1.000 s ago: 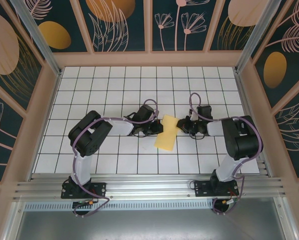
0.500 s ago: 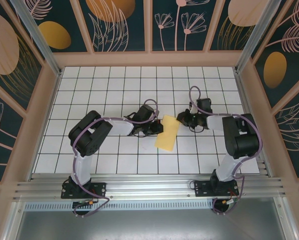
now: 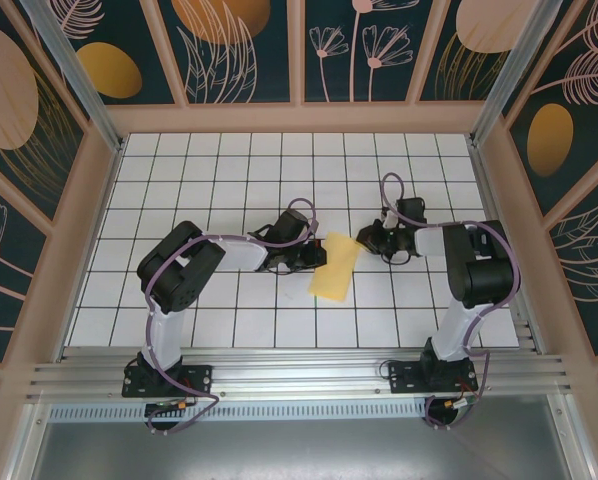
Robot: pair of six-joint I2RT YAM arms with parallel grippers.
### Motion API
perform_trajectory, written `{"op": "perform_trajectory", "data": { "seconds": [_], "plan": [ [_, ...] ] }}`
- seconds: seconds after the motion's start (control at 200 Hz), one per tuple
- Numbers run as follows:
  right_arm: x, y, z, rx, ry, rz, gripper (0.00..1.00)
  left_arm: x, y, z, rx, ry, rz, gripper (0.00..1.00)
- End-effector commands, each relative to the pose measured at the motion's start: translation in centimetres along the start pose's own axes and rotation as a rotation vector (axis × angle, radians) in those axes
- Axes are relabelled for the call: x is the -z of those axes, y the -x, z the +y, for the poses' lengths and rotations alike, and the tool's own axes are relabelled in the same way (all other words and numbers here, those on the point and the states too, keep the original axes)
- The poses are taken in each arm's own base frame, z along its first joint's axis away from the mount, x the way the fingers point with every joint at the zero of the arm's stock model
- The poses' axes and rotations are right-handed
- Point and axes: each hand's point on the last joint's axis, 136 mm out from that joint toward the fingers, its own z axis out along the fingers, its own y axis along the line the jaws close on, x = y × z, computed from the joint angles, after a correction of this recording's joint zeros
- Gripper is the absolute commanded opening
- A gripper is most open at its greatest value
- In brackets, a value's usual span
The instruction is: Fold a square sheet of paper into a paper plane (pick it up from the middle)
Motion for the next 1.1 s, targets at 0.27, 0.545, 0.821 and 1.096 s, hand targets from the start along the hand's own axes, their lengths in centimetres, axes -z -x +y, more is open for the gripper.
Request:
{"op": "perform_trajectory", "data": {
  "seconds": [0.27, 0.545, 0.821, 1.096],
  "plan": [
    [-1.2, -0.2, -2.7, -0.016, -0.068, 0.026, 0.09, -0.9, -3.6, 4.6, 0.047, 0.143, 0.106, 0.00],
    [2.2, 2.4, 1.4, 0.086, -0.064, -0.052, 0.11, 0.2, -1.9, 2.3, 0.015, 0.115, 0.067, 0.03],
    [6.5, 0.8, 4.3, 0.128, -0.011, -0.135, 0.24, 3.5, 2.1, -3.2, -0.082, 0.089, -0.014, 0.20],
    [7.0, -3.8, 3.1, 0.110, 0.034, -0.089, 0.32, 8.3, 3.0, -5.5, -0.129, 0.110, -0.090, 0.33]
  ]
}}
